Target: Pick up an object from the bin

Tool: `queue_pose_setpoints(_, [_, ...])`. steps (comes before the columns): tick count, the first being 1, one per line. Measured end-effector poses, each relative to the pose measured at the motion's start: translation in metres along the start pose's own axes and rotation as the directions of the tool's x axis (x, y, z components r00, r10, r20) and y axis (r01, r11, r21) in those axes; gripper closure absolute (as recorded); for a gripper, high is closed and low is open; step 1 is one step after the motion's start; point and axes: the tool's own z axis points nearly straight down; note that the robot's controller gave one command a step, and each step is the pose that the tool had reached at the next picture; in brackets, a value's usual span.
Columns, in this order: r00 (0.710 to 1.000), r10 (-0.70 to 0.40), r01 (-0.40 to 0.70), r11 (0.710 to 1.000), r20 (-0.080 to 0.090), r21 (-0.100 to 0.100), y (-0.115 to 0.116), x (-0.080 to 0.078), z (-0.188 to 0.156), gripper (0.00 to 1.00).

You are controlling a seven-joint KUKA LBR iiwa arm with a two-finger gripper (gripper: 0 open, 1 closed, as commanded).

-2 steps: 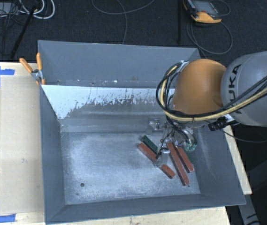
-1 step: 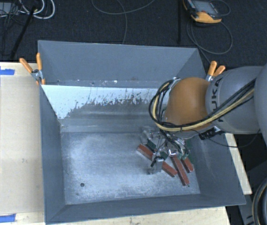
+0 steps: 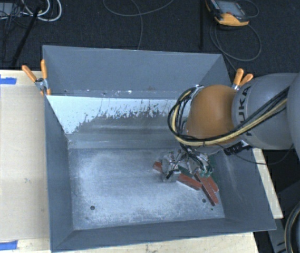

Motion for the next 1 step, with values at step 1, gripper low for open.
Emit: queue_pose_setpoints(1, [1.000,0.001,-0.001,1.000,-0.004,0.001,-0.0006,0.0015,0.0018,0.00])
